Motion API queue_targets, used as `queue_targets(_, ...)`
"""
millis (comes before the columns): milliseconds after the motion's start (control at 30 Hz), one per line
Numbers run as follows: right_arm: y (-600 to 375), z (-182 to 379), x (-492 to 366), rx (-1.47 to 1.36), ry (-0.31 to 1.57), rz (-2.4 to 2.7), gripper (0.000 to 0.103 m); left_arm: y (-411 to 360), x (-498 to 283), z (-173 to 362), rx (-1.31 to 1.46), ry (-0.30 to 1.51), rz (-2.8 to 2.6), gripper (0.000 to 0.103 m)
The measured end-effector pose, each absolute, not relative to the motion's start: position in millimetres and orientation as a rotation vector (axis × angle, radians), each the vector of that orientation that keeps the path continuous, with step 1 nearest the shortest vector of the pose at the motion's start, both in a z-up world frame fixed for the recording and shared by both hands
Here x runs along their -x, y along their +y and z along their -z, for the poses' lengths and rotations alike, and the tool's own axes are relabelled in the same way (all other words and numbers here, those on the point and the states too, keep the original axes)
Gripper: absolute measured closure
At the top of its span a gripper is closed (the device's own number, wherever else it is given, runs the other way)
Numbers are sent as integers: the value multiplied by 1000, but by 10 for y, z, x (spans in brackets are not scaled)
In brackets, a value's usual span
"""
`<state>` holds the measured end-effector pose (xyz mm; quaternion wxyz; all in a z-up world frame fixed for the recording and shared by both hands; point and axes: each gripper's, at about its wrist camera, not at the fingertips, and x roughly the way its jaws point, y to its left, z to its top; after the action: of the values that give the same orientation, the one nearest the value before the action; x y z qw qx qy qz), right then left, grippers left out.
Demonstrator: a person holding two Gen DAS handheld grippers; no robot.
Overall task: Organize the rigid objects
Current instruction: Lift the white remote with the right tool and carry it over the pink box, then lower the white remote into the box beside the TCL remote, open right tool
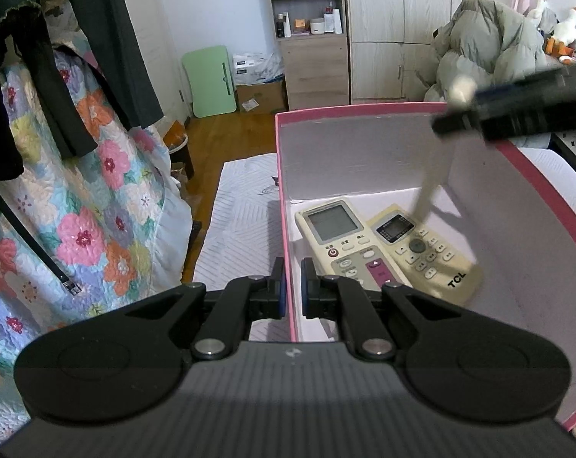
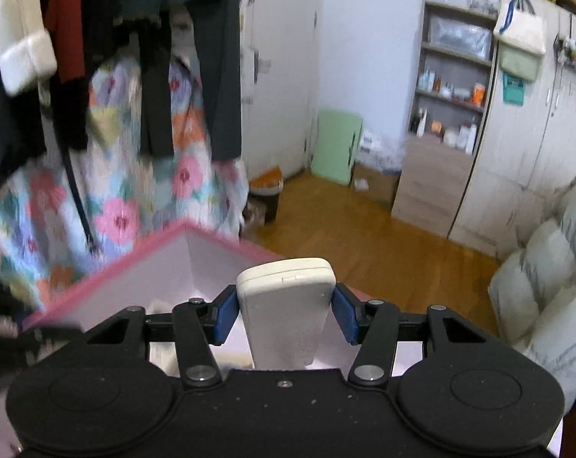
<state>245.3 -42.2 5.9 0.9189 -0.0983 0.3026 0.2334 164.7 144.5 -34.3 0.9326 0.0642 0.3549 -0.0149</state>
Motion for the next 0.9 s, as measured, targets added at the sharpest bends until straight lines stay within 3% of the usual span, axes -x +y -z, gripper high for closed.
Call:
queue_targets(700, -3, 10, -1812, 405, 774, -279, 47, 1452, -1671, 343, -127, 728, 30, 97)
queue_targets(900, -145, 1, -2048, 186, 833, -279, 47, 1454, -1669, 347, -117, 727, 31, 97)
